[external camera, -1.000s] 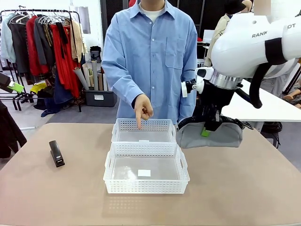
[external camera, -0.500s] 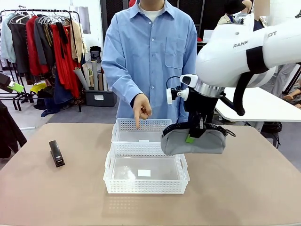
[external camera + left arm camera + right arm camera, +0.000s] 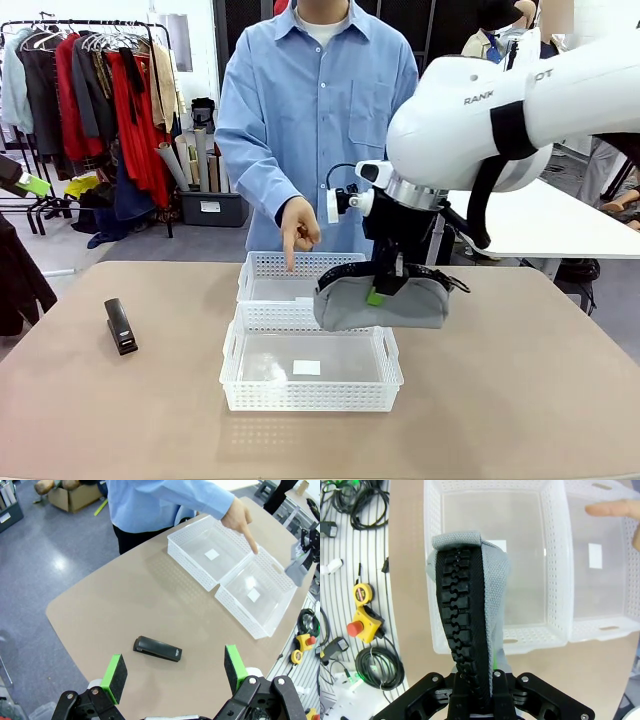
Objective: Distribute items into two baskets.
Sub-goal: Place the picked Pencil pouch into the Organizing basket as instructed by the person.
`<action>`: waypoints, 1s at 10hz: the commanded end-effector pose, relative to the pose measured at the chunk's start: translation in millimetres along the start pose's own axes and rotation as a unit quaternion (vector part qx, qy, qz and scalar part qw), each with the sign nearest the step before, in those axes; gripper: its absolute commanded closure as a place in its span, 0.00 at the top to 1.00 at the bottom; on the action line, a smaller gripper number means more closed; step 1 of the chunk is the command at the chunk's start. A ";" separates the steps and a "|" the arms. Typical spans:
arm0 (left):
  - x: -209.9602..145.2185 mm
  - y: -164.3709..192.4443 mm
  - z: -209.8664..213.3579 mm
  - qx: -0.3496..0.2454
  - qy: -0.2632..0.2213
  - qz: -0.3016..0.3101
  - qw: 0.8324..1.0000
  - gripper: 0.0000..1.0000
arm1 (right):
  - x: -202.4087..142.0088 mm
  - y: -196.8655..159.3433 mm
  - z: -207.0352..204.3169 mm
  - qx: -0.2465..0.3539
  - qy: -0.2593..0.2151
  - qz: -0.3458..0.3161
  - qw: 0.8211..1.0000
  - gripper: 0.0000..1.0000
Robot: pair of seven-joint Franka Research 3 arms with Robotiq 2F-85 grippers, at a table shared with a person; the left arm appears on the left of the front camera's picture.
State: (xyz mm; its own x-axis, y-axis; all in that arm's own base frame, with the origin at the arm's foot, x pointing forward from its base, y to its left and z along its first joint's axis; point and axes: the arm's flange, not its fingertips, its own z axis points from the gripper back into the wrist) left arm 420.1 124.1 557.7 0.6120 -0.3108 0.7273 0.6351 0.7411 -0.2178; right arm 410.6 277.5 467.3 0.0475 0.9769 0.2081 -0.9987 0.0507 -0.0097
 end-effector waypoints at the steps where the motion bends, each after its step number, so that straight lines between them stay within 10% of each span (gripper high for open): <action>1: 0.7 0.0 0.7 -0.005 -0.004 -0.003 1.000 1.00 | 19.2 -9.3 -7.1 0.007 -0.013 -0.001 1.000 0.00; 10: 0.7 0.0 0.7 -0.005 -0.004 -0.003 1.000 1.00 | 64.0 -24.7 -59.9 0.008 -0.034 0.038 0.999 0.00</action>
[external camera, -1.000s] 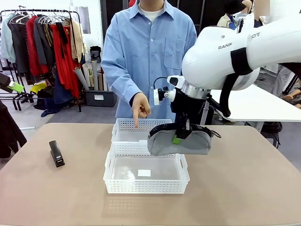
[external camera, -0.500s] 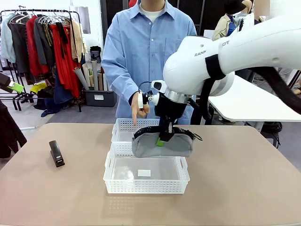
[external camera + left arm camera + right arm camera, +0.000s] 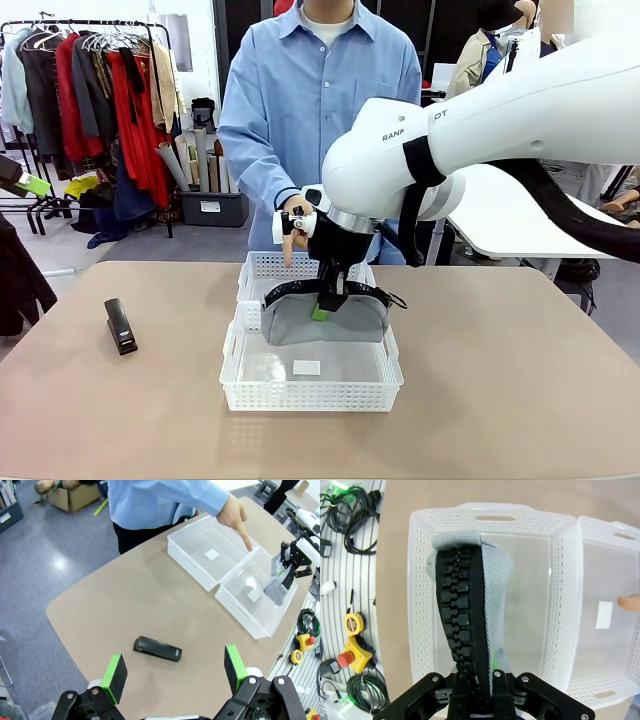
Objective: Distribute items into two baskets.
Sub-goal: Place the picked Pencil pouch into the Organizing basket as instructed by the person.
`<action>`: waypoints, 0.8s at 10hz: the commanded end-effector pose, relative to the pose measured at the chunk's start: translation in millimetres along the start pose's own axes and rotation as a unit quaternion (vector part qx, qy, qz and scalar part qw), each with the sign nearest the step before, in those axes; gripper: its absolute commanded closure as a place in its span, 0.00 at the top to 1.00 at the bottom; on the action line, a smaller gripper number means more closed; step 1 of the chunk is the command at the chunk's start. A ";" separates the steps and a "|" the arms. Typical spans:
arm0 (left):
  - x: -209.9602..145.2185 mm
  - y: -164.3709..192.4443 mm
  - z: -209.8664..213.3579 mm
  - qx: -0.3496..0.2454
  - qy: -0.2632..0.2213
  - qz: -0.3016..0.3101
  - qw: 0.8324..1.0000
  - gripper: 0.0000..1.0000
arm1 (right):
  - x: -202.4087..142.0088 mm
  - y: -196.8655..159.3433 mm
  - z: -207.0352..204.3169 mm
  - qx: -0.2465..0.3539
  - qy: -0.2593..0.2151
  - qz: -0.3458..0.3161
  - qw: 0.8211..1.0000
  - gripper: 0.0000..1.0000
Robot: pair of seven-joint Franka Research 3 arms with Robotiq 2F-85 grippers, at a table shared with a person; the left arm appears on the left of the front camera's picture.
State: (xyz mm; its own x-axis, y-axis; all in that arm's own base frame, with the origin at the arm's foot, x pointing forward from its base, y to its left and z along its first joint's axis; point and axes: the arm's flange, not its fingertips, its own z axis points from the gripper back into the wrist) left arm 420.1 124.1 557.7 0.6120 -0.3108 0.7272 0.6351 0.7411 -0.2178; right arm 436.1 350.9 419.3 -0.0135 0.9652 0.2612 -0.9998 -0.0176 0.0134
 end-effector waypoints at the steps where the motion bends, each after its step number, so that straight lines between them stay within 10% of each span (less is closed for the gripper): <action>1: 0.8 0.0 0.7 -0.005 -0.004 -0.003 1.000 1.00 | -0.8 -2.6 -1.8 -0.014 -0.005 0.006 1.000 0.00; 8: 0.8 0.0 0.7 -0.005 -0.004 -0.003 1.000 1.00 | -9.0 -8.9 -46.7 0.021 0.002 0.001 1.000 0.00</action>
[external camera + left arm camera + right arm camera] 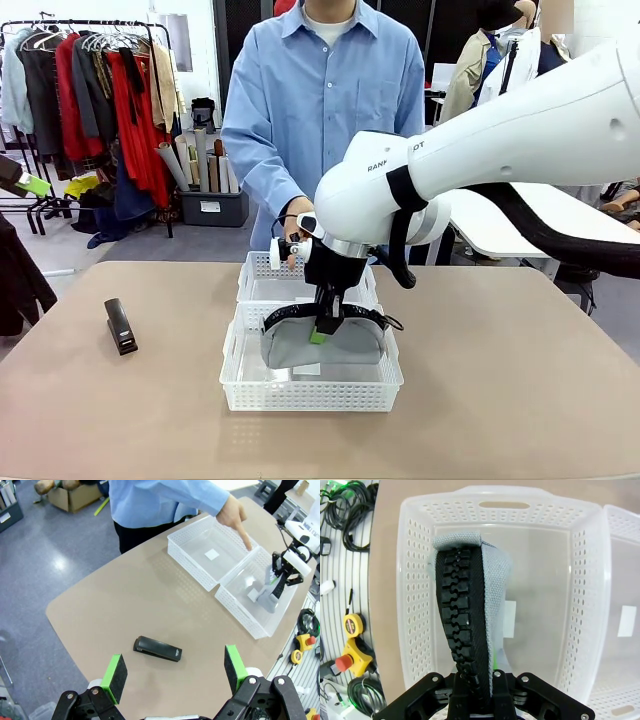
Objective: Distribute items into two baskets.
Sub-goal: Place the picked Pencil pouch into the Organizing basket as instructed by the person.
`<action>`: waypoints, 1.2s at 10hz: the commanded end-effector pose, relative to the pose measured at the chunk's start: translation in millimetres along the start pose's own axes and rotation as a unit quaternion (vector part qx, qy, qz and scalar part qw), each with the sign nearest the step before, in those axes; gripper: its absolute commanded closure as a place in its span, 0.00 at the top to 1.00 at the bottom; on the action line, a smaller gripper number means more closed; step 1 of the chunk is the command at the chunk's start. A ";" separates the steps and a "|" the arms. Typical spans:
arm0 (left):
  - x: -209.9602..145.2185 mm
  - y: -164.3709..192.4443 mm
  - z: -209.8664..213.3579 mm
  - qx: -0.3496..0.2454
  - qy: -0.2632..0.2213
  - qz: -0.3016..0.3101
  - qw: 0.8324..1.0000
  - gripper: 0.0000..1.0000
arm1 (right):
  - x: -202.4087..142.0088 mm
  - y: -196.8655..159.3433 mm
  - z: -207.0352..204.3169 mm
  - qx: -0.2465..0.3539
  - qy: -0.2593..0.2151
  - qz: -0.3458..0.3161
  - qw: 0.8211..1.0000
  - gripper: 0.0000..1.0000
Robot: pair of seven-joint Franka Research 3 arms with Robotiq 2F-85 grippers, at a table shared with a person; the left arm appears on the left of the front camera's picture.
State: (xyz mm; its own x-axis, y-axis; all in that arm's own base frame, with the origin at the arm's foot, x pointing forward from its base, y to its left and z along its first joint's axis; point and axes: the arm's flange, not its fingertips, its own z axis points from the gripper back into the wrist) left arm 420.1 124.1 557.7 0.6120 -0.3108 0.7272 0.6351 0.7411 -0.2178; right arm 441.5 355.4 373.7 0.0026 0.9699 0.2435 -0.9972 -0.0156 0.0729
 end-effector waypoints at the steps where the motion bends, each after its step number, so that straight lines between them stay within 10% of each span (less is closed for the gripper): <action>1: 0.8 0.0 0.7 -0.005 -0.004 -0.003 1.000 1.00 | -2.1 -5.7 -7.5 -0.001 -0.008 0.009 1.000 0.00; 8: 0.8 0.0 0.7 -0.005 -0.004 -0.003 1.000 1.00 | -0.4 -12.5 -24.3 0.017 -0.005 0.020 1.000 0.03; 12: 0.8 0.0 0.7 -0.005 -0.004 -0.003 1.000 1.00 | -0.6 -13.2 -24.3 0.018 -0.002 0.025 1.000 0.30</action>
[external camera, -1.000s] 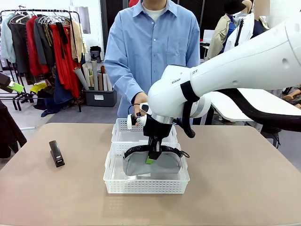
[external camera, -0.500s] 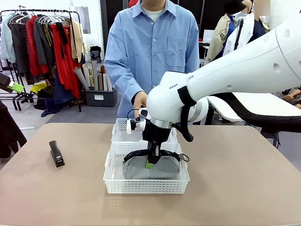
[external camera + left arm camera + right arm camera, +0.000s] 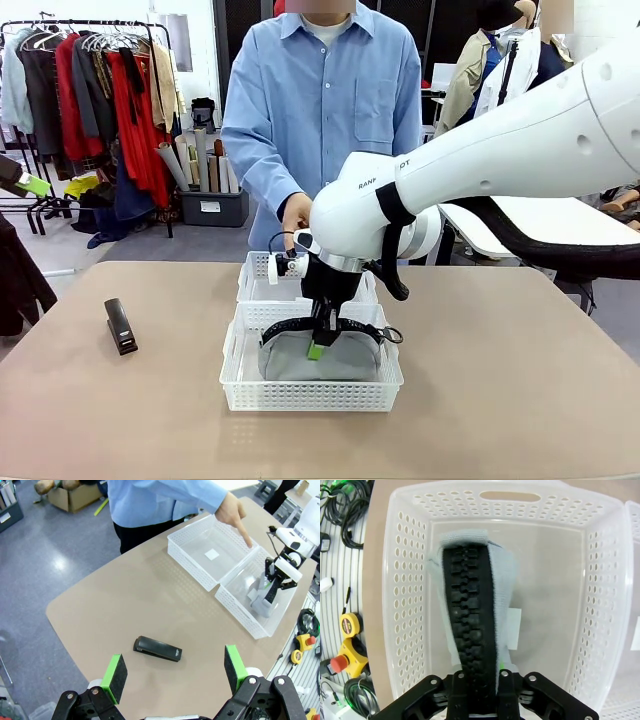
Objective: Distribute items into two baskets.
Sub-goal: Place the picked Pencil pouch into the Organizing basket as instructed by the person.
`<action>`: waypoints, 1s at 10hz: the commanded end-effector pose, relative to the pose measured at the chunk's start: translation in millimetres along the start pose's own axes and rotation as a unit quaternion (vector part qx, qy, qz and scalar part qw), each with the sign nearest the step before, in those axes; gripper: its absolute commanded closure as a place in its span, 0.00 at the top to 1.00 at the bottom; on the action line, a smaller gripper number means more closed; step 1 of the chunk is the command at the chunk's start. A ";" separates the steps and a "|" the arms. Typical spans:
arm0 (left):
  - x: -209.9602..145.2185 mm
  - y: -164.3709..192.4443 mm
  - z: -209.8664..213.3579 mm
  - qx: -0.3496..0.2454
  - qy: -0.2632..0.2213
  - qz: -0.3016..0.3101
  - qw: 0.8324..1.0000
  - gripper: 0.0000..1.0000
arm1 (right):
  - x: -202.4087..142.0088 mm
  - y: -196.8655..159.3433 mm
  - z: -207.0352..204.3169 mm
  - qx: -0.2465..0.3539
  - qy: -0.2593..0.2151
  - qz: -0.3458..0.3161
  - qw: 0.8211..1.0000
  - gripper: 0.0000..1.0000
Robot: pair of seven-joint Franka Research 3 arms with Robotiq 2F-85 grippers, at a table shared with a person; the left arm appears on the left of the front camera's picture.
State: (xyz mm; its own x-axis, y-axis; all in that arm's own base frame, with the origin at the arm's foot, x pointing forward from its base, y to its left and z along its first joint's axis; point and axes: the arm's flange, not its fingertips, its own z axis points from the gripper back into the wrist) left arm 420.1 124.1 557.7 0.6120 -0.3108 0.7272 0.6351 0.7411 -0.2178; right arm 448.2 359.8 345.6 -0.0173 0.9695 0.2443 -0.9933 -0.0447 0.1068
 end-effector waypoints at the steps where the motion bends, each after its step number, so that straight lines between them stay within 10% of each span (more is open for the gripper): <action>1: 0.8 0.0 0.7 -0.005 -0.004 -0.003 1.000 1.00 | 2.1 -4.6 3.8 -0.002 -0.001 0.016 1.000 0.43; 4: 0.8 0.0 0.7 -0.005 -0.004 -0.003 1.000 1.00 | 1.0 -4.1 7.1 -0.007 -0.001 0.022 1.000 1.00; 10: 0.8 0.0 0.7 -0.005 -0.004 -0.003 1.000 1.00 | -15.9 11.7 46.3 -0.067 0.020 0.041 0.997 1.00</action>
State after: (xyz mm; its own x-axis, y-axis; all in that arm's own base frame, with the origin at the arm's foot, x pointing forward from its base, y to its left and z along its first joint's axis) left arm 420.1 124.0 557.7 0.6120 -0.3108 0.7272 0.6352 0.7410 -0.2179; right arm 452.0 346.2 384.4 -0.0817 0.9727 0.2172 -0.9965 -0.0836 -0.0003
